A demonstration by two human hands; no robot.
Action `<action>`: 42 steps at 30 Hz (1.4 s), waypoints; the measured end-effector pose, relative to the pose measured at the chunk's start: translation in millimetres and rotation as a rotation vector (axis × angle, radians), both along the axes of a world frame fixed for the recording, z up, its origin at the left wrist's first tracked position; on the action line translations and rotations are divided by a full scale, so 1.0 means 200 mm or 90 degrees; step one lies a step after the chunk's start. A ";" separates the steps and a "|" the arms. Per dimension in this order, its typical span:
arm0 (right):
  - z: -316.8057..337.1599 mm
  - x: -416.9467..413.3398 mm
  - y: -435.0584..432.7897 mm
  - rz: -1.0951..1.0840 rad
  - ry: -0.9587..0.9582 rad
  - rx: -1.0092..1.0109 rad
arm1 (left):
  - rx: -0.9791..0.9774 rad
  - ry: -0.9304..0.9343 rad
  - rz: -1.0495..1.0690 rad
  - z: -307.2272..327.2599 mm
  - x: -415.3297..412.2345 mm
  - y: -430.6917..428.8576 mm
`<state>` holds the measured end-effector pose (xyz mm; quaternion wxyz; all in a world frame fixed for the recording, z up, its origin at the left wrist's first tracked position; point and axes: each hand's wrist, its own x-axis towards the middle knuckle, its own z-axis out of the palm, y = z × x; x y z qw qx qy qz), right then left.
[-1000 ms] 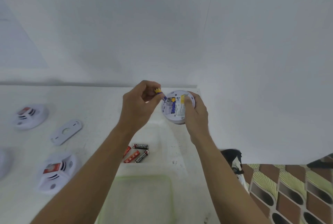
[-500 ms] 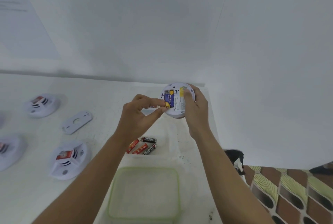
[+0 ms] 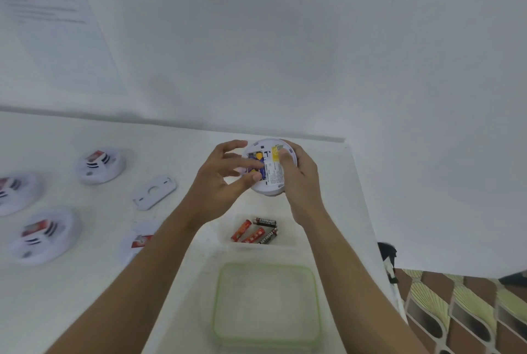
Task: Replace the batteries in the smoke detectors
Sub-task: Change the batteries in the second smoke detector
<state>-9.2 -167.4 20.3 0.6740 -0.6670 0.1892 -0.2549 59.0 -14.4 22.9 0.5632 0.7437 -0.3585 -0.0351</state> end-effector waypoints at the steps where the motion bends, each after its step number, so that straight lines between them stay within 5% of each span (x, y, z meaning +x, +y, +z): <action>1: 0.00 0.02 0.03 0.005 0.000 0.005 | -0.022 0.053 0.003 0.01 0.01 0.02; 6: 0.01 0.09 0.18 0.012 0.006 -0.002 | -0.111 0.256 0.038 0.00 0.04 0.14; 14: 0.01 0.16 0.42 0.067 0.020 0.002 | -0.156 0.332 0.075 -0.02 0.12 0.39; 20: -0.01 0.21 0.48 0.280 0.065 0.174 | -0.118 0.313 0.106 -0.02 0.17 0.54; 24: -0.03 0.20 0.49 0.406 0.079 0.051 | -0.102 0.307 0.090 -0.02 0.22 0.62; 28: -0.03 0.22 0.51 0.368 0.084 -0.047 | -0.064 0.379 0.010 -0.01 0.30 0.69; 32: -0.05 0.21 0.52 0.358 0.080 -0.022 | 0.067 0.301 0.062 -0.04 0.43 0.73; 38: -0.07 0.20 0.50 0.344 0.087 -0.032 | 0.659 0.022 0.151 -0.24 0.61 0.75; 42: -0.08 0.20 0.48 0.342 0.095 -0.048 | 0.607 0.029 0.158 -0.26 0.62 0.74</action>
